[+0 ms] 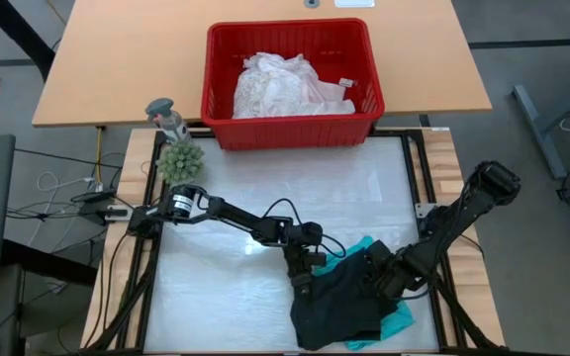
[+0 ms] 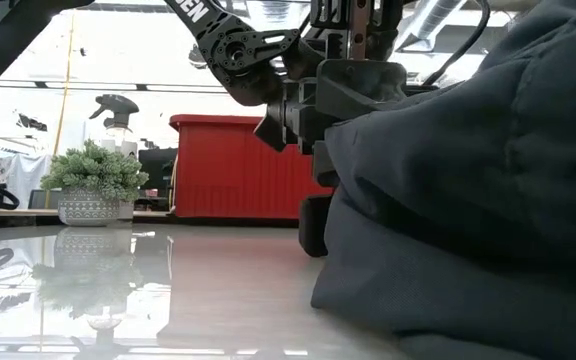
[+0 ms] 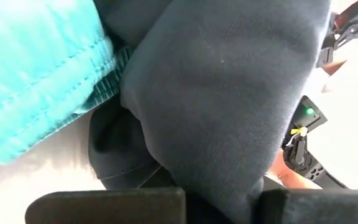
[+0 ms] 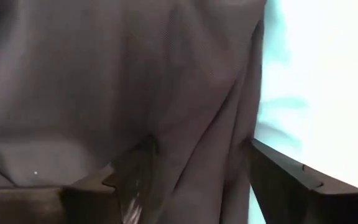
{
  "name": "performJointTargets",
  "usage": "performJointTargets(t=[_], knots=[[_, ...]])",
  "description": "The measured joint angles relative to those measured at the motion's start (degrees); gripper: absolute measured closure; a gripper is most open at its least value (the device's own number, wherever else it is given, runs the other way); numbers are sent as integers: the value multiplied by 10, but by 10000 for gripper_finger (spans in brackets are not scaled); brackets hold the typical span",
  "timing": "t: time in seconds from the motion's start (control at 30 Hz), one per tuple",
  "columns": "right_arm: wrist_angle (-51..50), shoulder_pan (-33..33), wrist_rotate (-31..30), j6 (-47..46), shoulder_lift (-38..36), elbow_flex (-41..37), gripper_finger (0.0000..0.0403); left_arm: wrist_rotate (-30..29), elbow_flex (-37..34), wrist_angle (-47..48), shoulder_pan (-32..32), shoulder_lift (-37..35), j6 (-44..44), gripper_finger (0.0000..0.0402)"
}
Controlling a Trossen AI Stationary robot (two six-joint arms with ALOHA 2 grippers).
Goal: Fold Laundry from Bin
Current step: Stack the black shorts on top of the blue shorts
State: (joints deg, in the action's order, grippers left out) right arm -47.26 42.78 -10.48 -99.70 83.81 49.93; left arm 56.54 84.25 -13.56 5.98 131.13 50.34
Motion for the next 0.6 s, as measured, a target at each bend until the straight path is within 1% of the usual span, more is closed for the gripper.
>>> performJointTargets(t=[0.1, 0.17, 0.27, 0.4, 0.43, 0.47, 0.6], knots=[[32, -4, 16, 1, 8, -17, 157, -1, 0, 0, 0, 0, 1, 392], [48, -10, 34, 8, 15, -21, 187, -2, 0, 0, 0, 0, 4, 392], [62, -17, 49, 26, 17, -21, 255, -1, 0, -1, -1, 0, 10, 392], [67, -23, 55, 37, 9, -21, 369, 5, 0, -1, -5, 0, 22, 392], [68, -24, 56, 43, 6, -21, 381, 6, 0, -1, -6, 0, 26, 392], [69, -25, 57, 47, 4, -20, 384, 8, 0, -3, -7, 0, 31, 392], [63, -32, 58, 51, -6, -2, 384, 21, 0, -5, -14, -5, 65, 392]])
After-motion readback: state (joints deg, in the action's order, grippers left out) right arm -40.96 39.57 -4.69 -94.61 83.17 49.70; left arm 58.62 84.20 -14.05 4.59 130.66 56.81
